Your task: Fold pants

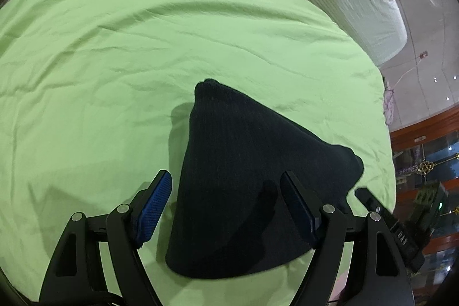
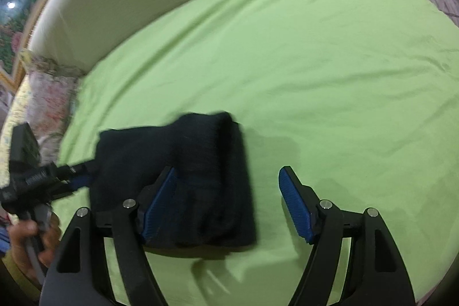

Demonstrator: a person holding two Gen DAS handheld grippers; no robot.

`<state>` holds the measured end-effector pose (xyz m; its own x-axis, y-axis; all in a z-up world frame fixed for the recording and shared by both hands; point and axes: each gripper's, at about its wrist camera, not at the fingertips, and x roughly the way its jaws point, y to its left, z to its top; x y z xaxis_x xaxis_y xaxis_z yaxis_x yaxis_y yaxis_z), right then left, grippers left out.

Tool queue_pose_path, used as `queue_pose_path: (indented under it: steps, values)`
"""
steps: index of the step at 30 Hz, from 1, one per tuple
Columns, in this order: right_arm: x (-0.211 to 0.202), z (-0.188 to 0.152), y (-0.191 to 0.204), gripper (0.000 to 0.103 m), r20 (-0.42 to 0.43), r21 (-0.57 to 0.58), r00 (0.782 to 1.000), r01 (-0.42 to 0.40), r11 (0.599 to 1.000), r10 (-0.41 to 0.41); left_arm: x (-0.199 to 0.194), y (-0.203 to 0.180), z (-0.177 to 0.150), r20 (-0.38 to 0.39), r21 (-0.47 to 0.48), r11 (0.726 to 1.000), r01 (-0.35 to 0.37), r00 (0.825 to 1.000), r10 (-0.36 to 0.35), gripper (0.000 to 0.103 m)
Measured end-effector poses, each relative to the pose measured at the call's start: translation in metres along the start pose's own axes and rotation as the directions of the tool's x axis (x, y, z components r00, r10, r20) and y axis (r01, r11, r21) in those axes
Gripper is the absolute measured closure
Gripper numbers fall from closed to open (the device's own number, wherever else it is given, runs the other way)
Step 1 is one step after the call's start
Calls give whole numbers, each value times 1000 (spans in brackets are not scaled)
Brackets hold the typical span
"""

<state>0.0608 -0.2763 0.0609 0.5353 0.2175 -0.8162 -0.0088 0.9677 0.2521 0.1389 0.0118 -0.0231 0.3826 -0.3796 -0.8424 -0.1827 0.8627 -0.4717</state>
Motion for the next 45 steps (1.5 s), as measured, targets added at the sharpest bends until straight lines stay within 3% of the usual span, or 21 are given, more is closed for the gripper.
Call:
queue_pose_path:
  steps: [3, 9, 15, 18, 22, 30, 34, 38, 45]
  values:
    - [13, 2, 5, 29, -28, 16, 999, -29, 999, 29, -1, 0, -6, -8, 7, 1000, 5, 1000, -5, 24]
    - [45, -10, -12, 30, -122, 50, 992, 47, 998, -41, 7, 7, -9, -30, -15, 1000, -14, 999, 13, 24]
    - [40, -18, -27, 38, -127, 58, 992, -22, 998, 29, 16, 17, -11, -40, -40, 999, -2, 999, 1, 23]
    - [40, -17, -31, 48, -130, 94, 987, -84, 992, 96, 21, 20, -11, -42, -53, 999, 0, 999, -3, 23]
    - [37, -18, -32, 48, -127, 107, 986, -99, 989, 112, 25, 19, -11, -41, -47, 999, 13, 999, -15, 24]
    - [45, -17, -33, 46, -134, 122, 980, -128, 984, 144, 26, 15, -8, -44, -35, 998, 55, 997, -56, 35]
    - [50, -14, -36, 45, -150, 140, 974, -148, 979, 169, 23, 10, -9, -32, 0, 996, 85, 996, -85, 51]
    - [43, -11, -21, 55, -148, 95, 976, -144, 985, 156, 17, 12, -10, -25, 10, 993, 119, 993, -119, 63]
    - [21, 0, 3, 61, -99, 17, 976, -193, 981, 194, -8, 21, -9, 20, -4, 985, 173, 985, -173, 69]
